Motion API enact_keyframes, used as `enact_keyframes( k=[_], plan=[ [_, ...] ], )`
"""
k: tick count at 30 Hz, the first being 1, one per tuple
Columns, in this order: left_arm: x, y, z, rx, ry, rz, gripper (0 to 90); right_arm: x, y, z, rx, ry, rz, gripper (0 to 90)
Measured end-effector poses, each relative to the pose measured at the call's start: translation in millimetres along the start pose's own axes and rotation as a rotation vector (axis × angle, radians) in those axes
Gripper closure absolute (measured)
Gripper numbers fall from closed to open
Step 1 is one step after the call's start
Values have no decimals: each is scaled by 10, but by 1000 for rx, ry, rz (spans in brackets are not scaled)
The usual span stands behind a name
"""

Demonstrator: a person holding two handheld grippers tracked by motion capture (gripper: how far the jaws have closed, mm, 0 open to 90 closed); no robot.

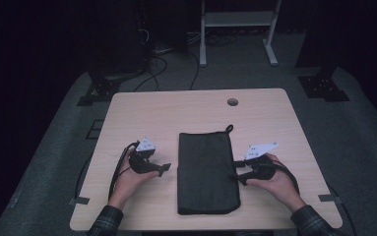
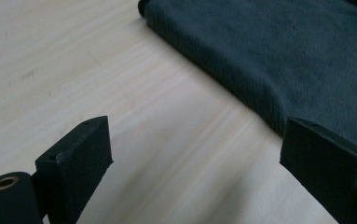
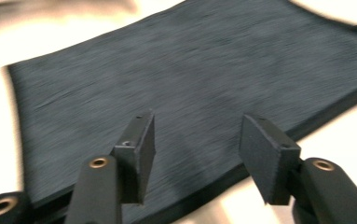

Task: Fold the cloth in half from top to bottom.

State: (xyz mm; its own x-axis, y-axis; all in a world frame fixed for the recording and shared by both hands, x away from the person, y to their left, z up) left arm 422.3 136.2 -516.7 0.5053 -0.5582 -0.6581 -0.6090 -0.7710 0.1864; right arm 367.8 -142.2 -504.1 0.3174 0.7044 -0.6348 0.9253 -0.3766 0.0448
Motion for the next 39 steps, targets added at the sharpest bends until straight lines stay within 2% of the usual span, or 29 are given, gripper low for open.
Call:
enact_keyframes(
  k=[6,15,17,21,25,28,31,33,36,39],
  plan=[
    [137,-23,-282,5,16,3,152,117,353,-103,17,9,72,431],
    [456,-75,-571,5,3,13,218,293,850,-209,35,8,175,427],
    [522,-96,-610,7,0,11,225,347,936,-225,50,6,169,427],
    [636,-148,-669,10,-11,-2,247,467,1109,-237,62,-8,189,416],
    [768,-187,-666,3,-40,-1,281,575,1236,-255,86,-7,192,392],
    [861,-223,-626,15,-67,-26,308,669,1303,-233,105,-21,189,373],
    [896,-252,-614,0,-66,-25,323,740,1351,-207,120,-20,196,361],
    [898,-258,-616,5,-68,-22,339,786,1367,-174,126,-24,193,348],
    [896,-249,-616,11,-71,-15,364,816,1368,-162,127,-14,189,318],
    [894,-235,-615,28,-82,-9,395,847,1339,-164,87,-13,183,240]
  ],
)
Point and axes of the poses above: each handheld gripper's, and its own axes: x roughly forward along the jaws, z roughly out of its underside, y roughly to its right, the point moved 9 cm from there along x, roughly forward along the jaws, and after that the axes turned 12 degrees about -x, right-handed, at the moved point
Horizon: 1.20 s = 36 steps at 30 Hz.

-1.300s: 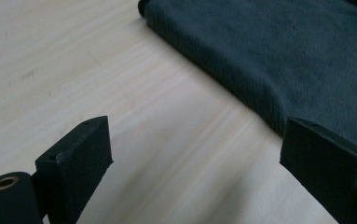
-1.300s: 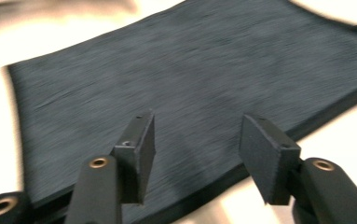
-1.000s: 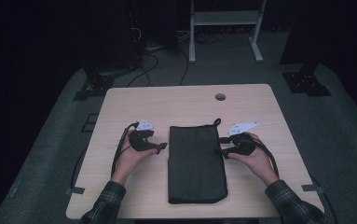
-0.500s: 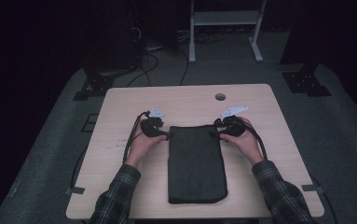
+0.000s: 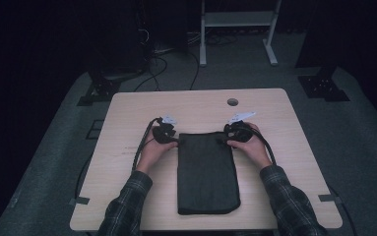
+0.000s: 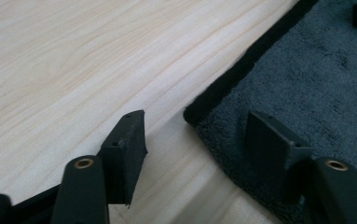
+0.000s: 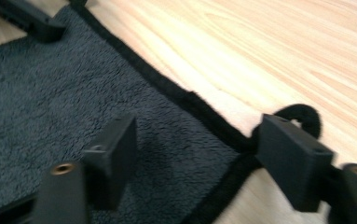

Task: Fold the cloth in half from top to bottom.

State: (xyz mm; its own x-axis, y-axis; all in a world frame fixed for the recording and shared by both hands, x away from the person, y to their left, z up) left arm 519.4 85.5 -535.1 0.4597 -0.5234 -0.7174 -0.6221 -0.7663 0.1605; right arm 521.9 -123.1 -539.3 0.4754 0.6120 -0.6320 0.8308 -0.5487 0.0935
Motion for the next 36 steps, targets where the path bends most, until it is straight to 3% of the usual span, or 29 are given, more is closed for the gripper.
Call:
enact_keyframes(
  k=[3,7,10,14,18,21,25,32,35,36],
  plan=[
    [1,2,-4,10,-5,1,406,29,-45,1,-70,-28,20,230],
    [1,17,-3,14,-2,11,417,19,-60,-1,-79,-18,12,315],
    [-8,62,3,36,-6,53,563,4,-98,-12,-85,-4,-2,449],
    [-10,109,11,18,-8,103,722,-11,-120,-24,-57,10,-34,644],
    [-11,133,18,-1,-7,120,824,-16,-159,-36,-33,-4,-59,752],
    [-19,131,10,-11,0,112,841,-17,-167,-46,-16,-14,-59,776],
    [-86,124,-104,-11,49,108,846,-34,-123,-75,19,-16,-63,790],
    [-306,149,-432,33,148,88,844,-217,24,-332,35,52,-14,792],
    [-384,187,-499,38,182,100,844,-318,41,-413,43,94,-10,792],
    [-448,235,-523,61,197,119,844,-342,34,-417,44,101,-14,792]
  ],
)
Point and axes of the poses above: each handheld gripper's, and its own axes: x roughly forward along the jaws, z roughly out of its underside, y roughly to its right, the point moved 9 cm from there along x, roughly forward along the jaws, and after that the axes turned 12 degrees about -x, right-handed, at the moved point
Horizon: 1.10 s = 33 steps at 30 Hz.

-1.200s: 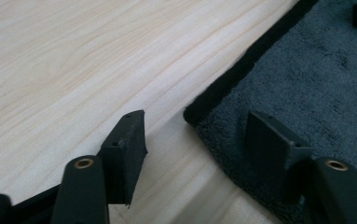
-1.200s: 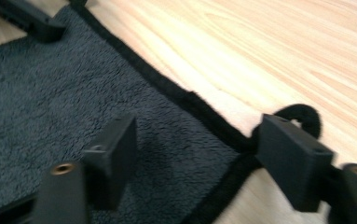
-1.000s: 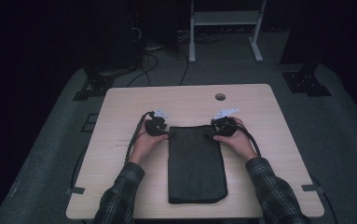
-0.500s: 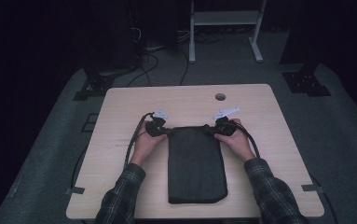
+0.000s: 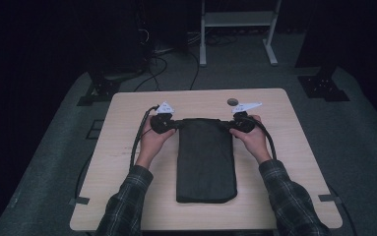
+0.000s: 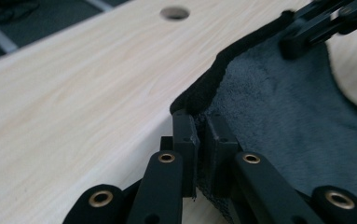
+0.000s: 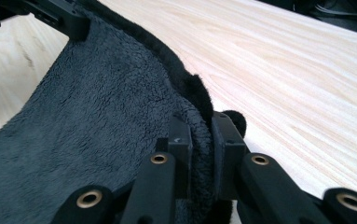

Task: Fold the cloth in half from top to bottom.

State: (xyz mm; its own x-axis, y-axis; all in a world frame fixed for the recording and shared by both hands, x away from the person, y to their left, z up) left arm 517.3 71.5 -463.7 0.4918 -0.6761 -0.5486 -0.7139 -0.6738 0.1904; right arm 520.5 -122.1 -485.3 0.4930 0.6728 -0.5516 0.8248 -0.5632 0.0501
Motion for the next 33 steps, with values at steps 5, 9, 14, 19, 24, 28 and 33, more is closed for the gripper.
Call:
enact_keyframes(
  k=[5,9,14,19,24,28,33],
  plan=[
    [-132,136,49,47,2,52,844,-123,-110,-3,-28,27,-19,792],
    [-260,263,143,73,6,99,845,-234,-266,44,-46,43,-55,792],
    [-347,406,280,78,-17,136,844,-331,-463,130,-77,34,-90,791],
    [-395,510,408,76,-37,162,844,-375,-582,223,-86,27,-105,791],
    [-494,625,542,74,-51,186,844,-451,-793,301,-116,13,-136,791],
    [-563,730,630,77,-60,207,844,-519,-922,351,-117,8,-158,790],
    [-630,849,737,78,-70,225,844,-576,-1058,414,-129,1,-178,790]
  ],
)
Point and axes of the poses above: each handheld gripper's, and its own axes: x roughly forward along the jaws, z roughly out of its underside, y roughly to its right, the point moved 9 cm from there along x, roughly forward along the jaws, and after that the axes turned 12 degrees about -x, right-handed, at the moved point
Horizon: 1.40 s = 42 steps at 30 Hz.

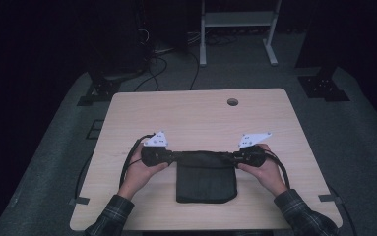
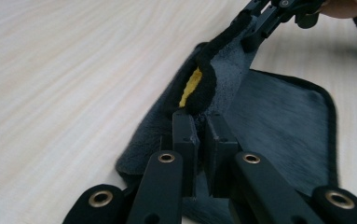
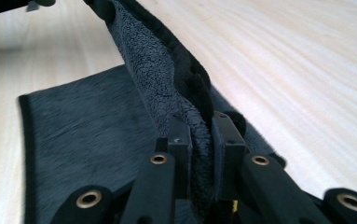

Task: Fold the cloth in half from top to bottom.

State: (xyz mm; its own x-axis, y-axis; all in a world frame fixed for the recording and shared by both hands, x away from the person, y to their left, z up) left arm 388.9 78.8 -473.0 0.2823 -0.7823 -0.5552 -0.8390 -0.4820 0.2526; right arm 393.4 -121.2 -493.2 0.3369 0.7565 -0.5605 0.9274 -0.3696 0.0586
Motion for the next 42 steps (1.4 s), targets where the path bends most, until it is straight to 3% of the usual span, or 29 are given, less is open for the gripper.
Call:
enact_keyframes(
  k=[3,13,18,23,31,34,41,42],
  plan=[
    [1,118,124,-4,-27,15,844,-27,-124,54,-12,-13,-16,789],
    [-14,270,430,-22,-91,39,842,-16,-420,202,-35,-51,-74,784],
    [11,327,593,-18,-139,47,837,7,-485,269,-41,-71,-87,774],
    [4,381,659,0,-161,48,836,-9,-549,298,-57,-75,-88,768],
    [-42,480,701,7,-159,63,808,-96,-689,306,-79,-69,-99,732],
    [-46,522,724,1,-155,73,721,-150,-735,305,-90,-65,-96,703],
    [-190,606,666,-16,-97,98,680,-407,-811,288,-69,-21,-101,665],
    [-234,611,646,-18,-81,102,681,-543,-779,284,-56,8,-79,677]
  ],
)
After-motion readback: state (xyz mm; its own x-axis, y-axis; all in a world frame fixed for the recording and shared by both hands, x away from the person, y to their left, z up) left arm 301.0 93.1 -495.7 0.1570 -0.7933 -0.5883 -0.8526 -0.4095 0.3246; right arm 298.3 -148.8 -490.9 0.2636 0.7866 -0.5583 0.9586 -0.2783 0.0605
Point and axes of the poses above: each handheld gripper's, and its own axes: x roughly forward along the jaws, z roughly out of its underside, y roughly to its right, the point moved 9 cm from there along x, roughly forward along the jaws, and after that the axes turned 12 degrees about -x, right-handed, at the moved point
